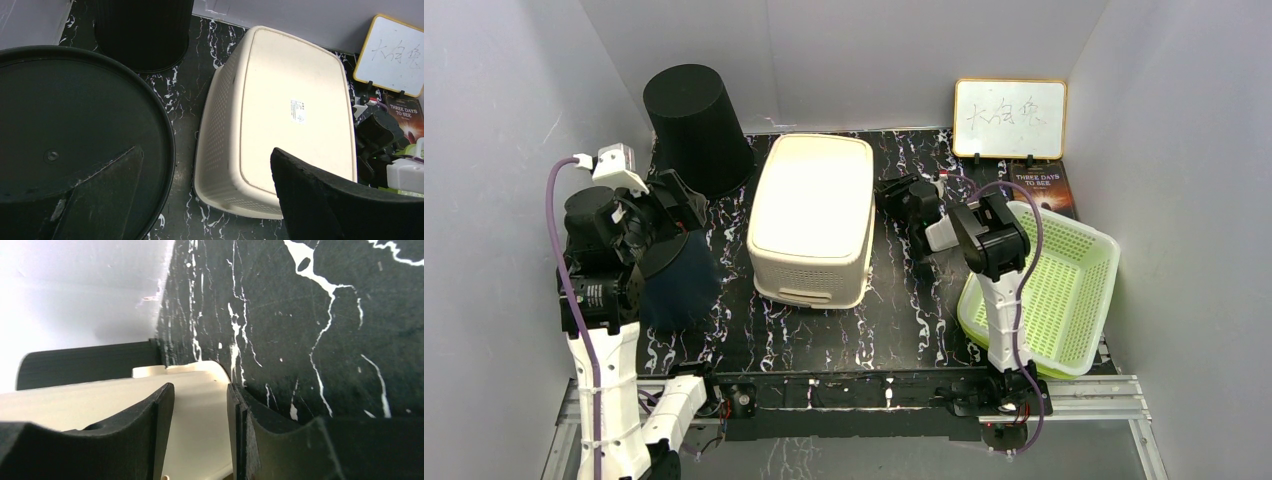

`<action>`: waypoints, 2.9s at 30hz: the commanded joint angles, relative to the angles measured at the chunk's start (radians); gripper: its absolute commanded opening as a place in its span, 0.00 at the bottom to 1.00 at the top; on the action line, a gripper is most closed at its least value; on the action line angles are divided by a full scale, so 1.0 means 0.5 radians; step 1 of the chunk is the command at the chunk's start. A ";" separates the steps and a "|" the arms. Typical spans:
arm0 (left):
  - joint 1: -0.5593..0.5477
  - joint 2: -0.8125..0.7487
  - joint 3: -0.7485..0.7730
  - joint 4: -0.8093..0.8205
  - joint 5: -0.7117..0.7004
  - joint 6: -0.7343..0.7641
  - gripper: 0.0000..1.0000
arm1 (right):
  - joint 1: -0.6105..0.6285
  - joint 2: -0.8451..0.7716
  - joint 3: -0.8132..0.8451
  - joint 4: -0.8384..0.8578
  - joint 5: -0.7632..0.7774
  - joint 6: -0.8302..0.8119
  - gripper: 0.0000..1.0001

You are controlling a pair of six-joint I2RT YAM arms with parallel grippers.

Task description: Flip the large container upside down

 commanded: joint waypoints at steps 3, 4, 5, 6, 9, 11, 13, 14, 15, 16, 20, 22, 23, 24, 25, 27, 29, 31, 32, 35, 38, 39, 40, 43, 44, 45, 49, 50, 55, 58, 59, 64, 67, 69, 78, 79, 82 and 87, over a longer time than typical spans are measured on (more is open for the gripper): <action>-0.007 -0.011 -0.030 0.038 0.028 0.002 0.98 | 0.018 -0.280 0.003 -0.537 0.198 -0.494 0.42; -0.007 -0.008 -0.030 0.037 0.026 0.002 0.98 | 0.024 -0.337 0.003 -0.607 0.226 -0.569 0.42; -0.006 -0.005 -0.033 0.038 0.026 0.002 0.98 | 0.037 -0.394 0.008 -0.684 0.263 -0.640 0.42; -0.007 0.002 -0.033 0.040 0.030 0.002 0.98 | 0.050 -0.472 0.015 -0.802 0.293 -0.715 0.42; -0.005 0.029 -0.026 0.035 0.053 0.002 0.98 | 0.114 -0.672 0.000 -1.014 0.403 -0.954 0.42; -0.007 0.042 -0.023 0.046 0.061 0.002 0.98 | 0.171 -0.780 -0.011 -1.137 0.453 -1.094 0.42; -0.007 0.052 -0.014 0.057 0.060 0.005 0.98 | 0.237 -0.860 -0.006 -1.255 0.462 -1.194 0.42; -0.007 0.057 -0.011 0.063 0.064 0.007 0.98 | 0.274 -0.894 -0.003 -1.303 0.472 -1.244 0.42; -0.005 0.066 -0.007 0.069 0.066 0.008 0.98 | 0.323 -0.921 0.000 -1.341 0.498 -1.286 0.42; -0.007 0.076 -0.002 0.073 0.070 0.008 0.99 | 0.372 -0.941 0.007 -1.376 0.511 -1.316 0.42; -0.007 0.091 -0.010 0.107 0.082 0.002 0.98 | 0.518 -0.927 0.062 -1.400 0.418 -1.334 0.42; -0.005 0.093 -0.014 0.117 0.086 -0.008 0.98 | 0.583 -0.856 0.156 -1.399 0.403 -1.335 0.42; -0.007 0.098 -0.015 0.122 0.089 -0.009 0.98 | 0.614 -0.807 0.221 -1.399 0.392 -1.344 0.42; -0.004 0.098 -0.019 0.127 0.093 -0.013 0.99 | 0.642 -0.754 0.286 -1.396 0.386 -1.345 0.42; -0.005 0.097 -0.022 0.130 0.100 -0.015 0.98 | 0.669 -0.696 0.354 -1.394 0.376 -1.343 0.42; -0.007 0.098 -0.024 0.130 0.110 -0.014 0.98 | 0.688 -0.593 0.474 -1.391 0.369 -1.326 0.42; -0.006 0.090 -0.032 0.124 0.109 -0.012 0.98 | 0.690 -0.511 0.557 -1.376 0.361 -1.300 0.42; -0.004 0.077 -0.049 0.130 0.113 -0.008 0.98 | 0.689 -0.469 0.606 -1.348 0.358 -1.299 0.42; -0.006 0.074 -0.061 0.131 0.118 -0.008 0.98 | 0.689 -0.451 0.650 -1.368 0.359 -1.314 0.43; -0.007 0.070 -0.082 0.134 0.120 -0.008 0.98 | 0.689 -0.453 0.739 -1.569 0.448 -1.415 0.44; -0.007 0.071 -0.093 0.134 0.125 -0.005 0.98 | 0.692 -0.603 0.670 -1.717 0.689 -1.558 0.46; -0.005 0.071 -0.101 0.140 0.133 -0.005 0.98 | 0.693 -0.667 0.628 -1.759 0.777 -1.612 0.47; -0.006 0.072 -0.110 0.145 0.135 -0.007 0.98 | 0.693 -0.736 0.588 -1.800 0.871 -1.665 0.48; -0.005 0.094 -0.114 0.151 0.147 0.000 0.98 | 0.690 -0.928 0.474 -1.934 1.093 -1.797 0.58; -0.005 0.103 -0.109 0.152 0.154 0.001 0.98 | 0.689 -0.981 0.462 -2.023 1.171 -1.828 0.63; -0.006 0.111 -0.107 0.160 0.167 0.002 0.98 | 0.688 -1.036 0.450 -2.115 1.263 -1.860 0.70; -0.006 0.128 -0.117 0.227 0.218 -0.001 0.98 | 0.661 -1.257 0.368 -2.423 1.516 -1.849 0.98; -0.006 0.141 -0.120 0.241 0.239 -0.008 0.98 | 0.643 -1.310 0.358 -2.495 1.516 -1.849 0.98; -0.006 0.201 -0.139 0.310 0.383 -0.051 0.98 | 0.617 -1.540 0.253 -2.896 1.639 -1.704 0.98; -0.004 0.201 -0.175 0.371 0.445 -0.074 0.98 | 0.572 -1.650 0.160 -3.115 1.754 -1.503 0.98; -0.006 0.200 -0.191 0.398 0.470 -0.088 0.98 | 0.542 -1.677 0.135 -3.190 1.772 -1.441 0.98; -0.007 0.226 -0.247 0.518 0.613 -0.172 0.98 | 0.369 -1.864 -0.021 -3.457 1.848 -1.129 0.97; -0.005 0.219 -0.292 0.597 0.672 -0.213 0.98 | 0.274 -1.999 -0.129 -3.473 1.810 -1.058 0.94; -0.006 0.211 -0.330 0.634 0.696 -0.229 0.98 | 0.214 -2.058 -0.194 -3.449 1.762 -1.070 0.91; -0.007 0.167 -0.450 0.717 0.764 -0.262 0.98 | 0.113 -2.039 -0.339 -3.370 1.563 -1.099 0.72; -0.005 0.162 -0.454 0.717 0.764 -0.262 0.98 | 0.109 -2.043 -0.347 -3.366 1.570 -1.088 0.68; -0.004 0.152 -0.473 0.723 0.762 -0.259 0.98 | 0.100 -2.081 -0.372 -3.329 1.588 -1.081 0.56; -0.005 0.137 -0.507 0.725 0.756 -0.256 0.98 | 0.077 -2.115 -0.439 -3.229 1.563 -1.140 0.54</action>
